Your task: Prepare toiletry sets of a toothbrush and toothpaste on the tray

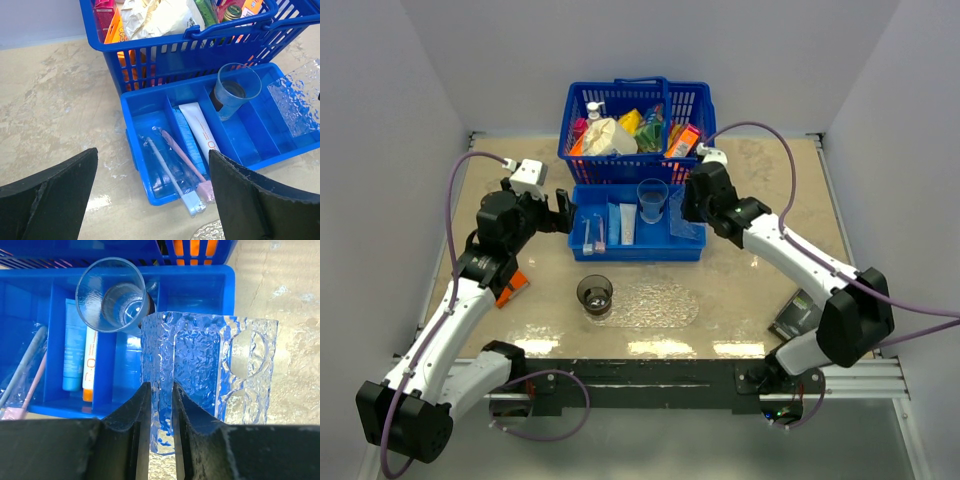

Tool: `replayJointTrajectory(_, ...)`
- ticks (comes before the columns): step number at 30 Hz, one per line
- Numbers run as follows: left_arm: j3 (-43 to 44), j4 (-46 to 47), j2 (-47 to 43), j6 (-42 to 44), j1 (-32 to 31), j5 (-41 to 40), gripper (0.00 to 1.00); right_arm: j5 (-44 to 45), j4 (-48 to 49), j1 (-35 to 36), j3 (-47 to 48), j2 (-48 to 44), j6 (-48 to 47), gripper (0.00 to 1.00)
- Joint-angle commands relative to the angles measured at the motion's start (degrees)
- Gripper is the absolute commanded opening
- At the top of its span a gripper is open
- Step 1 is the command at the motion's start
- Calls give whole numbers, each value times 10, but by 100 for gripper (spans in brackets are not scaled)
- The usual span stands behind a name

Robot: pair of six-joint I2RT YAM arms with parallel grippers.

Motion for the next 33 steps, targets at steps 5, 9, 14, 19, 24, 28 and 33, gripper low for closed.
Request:
replayJointTrajectory(5,-2,20,-4,5,-4,-5,96,38,12,-1,21,-41,0,0)
replayJointTrajectory(9,-3,22,-7,4,-4,-6,96,40,18,-2,17,-54,0,0)
replayJointTrajectory(14,-2,23,-6,4,-4,-5,96,42,6,-1,29,-59,-11,0)
replayJointTrajectory(19,-3,22,-5,4,-4,-7,96,42,-1,7,27,-78,-7,0)
replayJointTrajectory(24,-3,22,-6,4,-4,-6,96,49,-11,17,20,-91,-6,0)
replayJointTrajectory(28,-3,22,-5,2,-4,-5,96,65,-18,34,19,-91,-1,0)
replayJointTrajectory(33,-3,23,-5,2,-4,-4,96,98,-35,84,18,-98,14,0)
